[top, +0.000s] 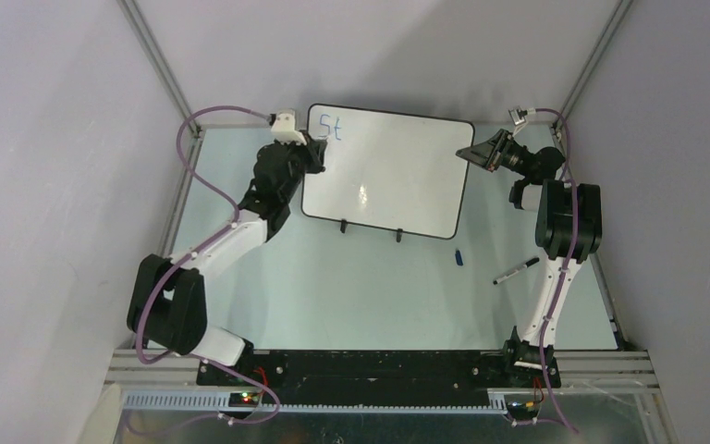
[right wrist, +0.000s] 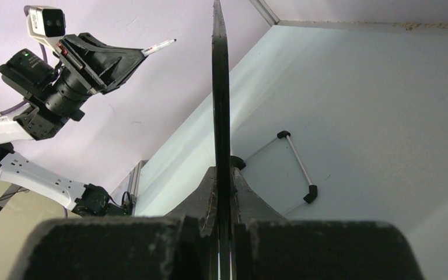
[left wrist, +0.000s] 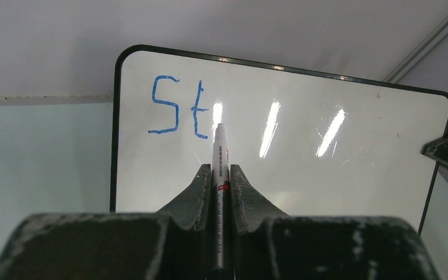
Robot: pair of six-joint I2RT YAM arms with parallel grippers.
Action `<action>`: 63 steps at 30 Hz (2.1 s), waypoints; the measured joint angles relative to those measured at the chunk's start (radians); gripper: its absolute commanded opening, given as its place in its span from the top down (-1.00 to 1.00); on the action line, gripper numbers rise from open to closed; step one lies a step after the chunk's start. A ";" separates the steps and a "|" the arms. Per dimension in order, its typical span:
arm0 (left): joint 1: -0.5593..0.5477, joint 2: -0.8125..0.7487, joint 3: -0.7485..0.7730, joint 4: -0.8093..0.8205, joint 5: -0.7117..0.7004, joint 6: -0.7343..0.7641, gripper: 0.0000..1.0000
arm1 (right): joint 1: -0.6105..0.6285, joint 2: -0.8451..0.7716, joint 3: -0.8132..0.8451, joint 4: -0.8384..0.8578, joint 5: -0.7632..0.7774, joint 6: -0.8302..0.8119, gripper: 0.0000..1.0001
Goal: Write a sentence on the whiteboard
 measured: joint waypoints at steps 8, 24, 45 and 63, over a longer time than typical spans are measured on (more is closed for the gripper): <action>0.000 -0.022 -0.053 0.066 0.001 -0.024 0.99 | -0.005 0.000 0.000 0.001 -0.005 0.006 1.00; 0.000 -0.118 -0.121 0.089 -0.019 -0.026 0.99 | -0.006 0.000 0.000 0.003 -0.004 0.010 1.00; 0.000 -0.118 -0.121 0.088 -0.030 -0.026 0.98 | -0.006 -0.010 -0.040 0.018 0.029 0.007 1.00; 0.000 0.005 -0.006 0.040 -0.021 -0.026 0.98 | -0.005 -0.024 -0.045 0.017 0.026 0.007 1.00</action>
